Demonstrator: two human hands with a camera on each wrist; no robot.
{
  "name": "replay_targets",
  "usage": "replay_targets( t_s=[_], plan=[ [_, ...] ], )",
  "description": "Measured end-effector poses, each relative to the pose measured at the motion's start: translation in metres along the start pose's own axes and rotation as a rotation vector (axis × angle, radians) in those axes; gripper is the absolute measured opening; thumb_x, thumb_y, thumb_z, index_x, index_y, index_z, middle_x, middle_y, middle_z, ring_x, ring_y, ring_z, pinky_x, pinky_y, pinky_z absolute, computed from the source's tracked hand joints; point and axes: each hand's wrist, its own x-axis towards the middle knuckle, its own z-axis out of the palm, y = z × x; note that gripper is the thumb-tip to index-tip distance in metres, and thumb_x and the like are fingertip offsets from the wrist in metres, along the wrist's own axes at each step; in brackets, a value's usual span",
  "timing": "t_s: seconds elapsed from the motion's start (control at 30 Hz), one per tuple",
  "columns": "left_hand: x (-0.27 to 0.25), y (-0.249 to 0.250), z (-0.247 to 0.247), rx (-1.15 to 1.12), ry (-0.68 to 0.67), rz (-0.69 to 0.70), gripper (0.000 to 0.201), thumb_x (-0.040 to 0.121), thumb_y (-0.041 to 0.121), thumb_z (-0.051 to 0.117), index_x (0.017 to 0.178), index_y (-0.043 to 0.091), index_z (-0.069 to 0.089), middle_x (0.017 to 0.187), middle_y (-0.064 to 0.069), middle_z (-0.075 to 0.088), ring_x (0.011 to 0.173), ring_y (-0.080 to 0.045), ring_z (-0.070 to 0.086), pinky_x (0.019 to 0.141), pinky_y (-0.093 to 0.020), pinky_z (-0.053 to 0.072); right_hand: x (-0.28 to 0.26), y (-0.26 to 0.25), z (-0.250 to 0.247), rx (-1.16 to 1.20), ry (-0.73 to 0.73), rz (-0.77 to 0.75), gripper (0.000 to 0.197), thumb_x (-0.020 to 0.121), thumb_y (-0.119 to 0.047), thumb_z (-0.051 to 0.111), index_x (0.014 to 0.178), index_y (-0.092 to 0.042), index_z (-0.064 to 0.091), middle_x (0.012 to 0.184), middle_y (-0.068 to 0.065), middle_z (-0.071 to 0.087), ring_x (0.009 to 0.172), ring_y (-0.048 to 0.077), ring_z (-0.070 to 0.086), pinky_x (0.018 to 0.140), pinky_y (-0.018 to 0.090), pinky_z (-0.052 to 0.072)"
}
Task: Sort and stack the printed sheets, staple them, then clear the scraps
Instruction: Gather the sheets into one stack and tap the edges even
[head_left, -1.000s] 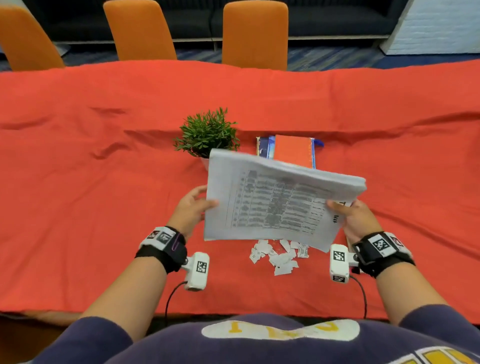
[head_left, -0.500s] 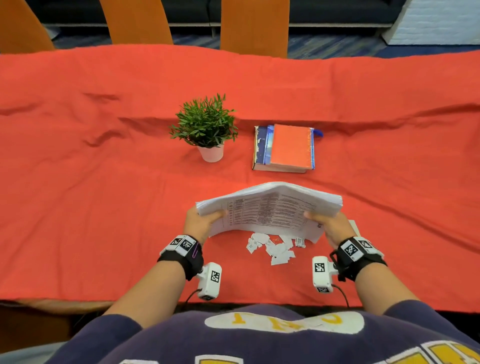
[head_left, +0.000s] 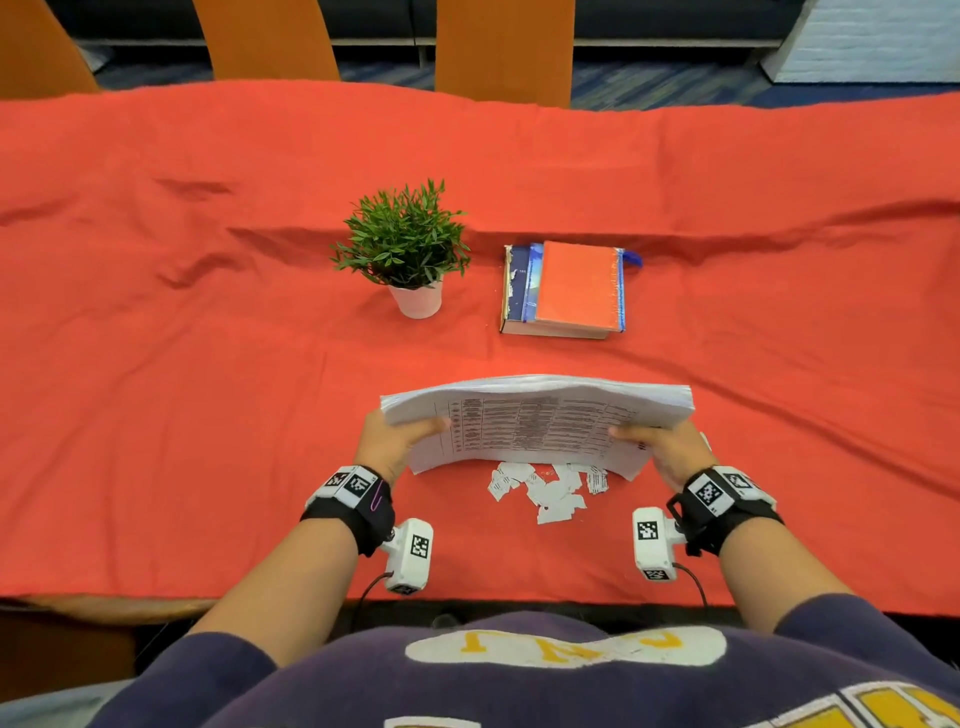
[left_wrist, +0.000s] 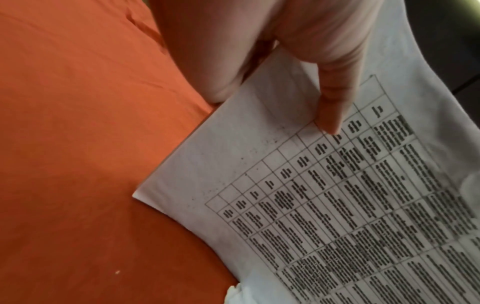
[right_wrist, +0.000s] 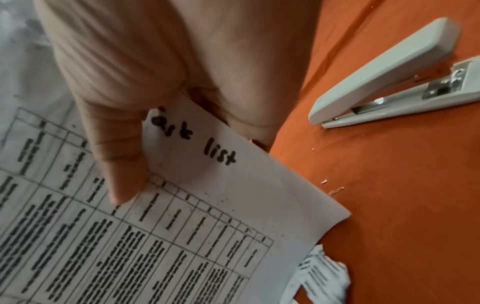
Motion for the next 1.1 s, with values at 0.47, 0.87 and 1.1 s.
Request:
replay_targets(
  t_s=[0.47,0.87,1.1],
  plan=[
    [-0.004,-0.002,0.013,0.045,-0.025,-0.028,0.032,0.072,0.003,0.080,0.097,0.019,0.068,0.098,0.000,0.072,0.086,-0.007,0.067,0.078,-0.023,0.050,0.017,0.023,-0.006,-0.026,0.004,0.055,0.085,0.029,-0.044,0.096,0.106,-0.017,0.071,0.111,0.003,0.073,0.106,0.024,0.068,0.100,0.050,0.048],
    [-0.007,0.115,0.038,0.268,-0.098,0.336,0.018,0.073,0.006,0.078,0.089,0.014,0.074,0.090,-0.004,0.075,0.083,-0.019,0.071,0.083,-0.035,0.055,-0.019,-0.168,0.032,-0.596,0.129,-0.672,0.106,0.057,-0.033,0.090,0.143,-0.030,0.027,0.145,-0.003,0.039,0.133,0.010,0.035,0.112,0.029,0.025],
    [-0.027,0.152,0.052,0.553,-0.186,0.564,0.025,0.072,0.023,0.073,0.060,0.010,0.055,0.058,-0.006,0.054,0.056,-0.015,0.044,0.056,-0.032,0.034,-0.026,-0.203,0.084,-0.857,-0.238,-0.514,0.017,0.073,-0.020,0.081,0.084,-0.011,0.071,0.067,-0.004,0.063,0.059,0.009,0.053,0.061,0.027,0.041]
  ],
)
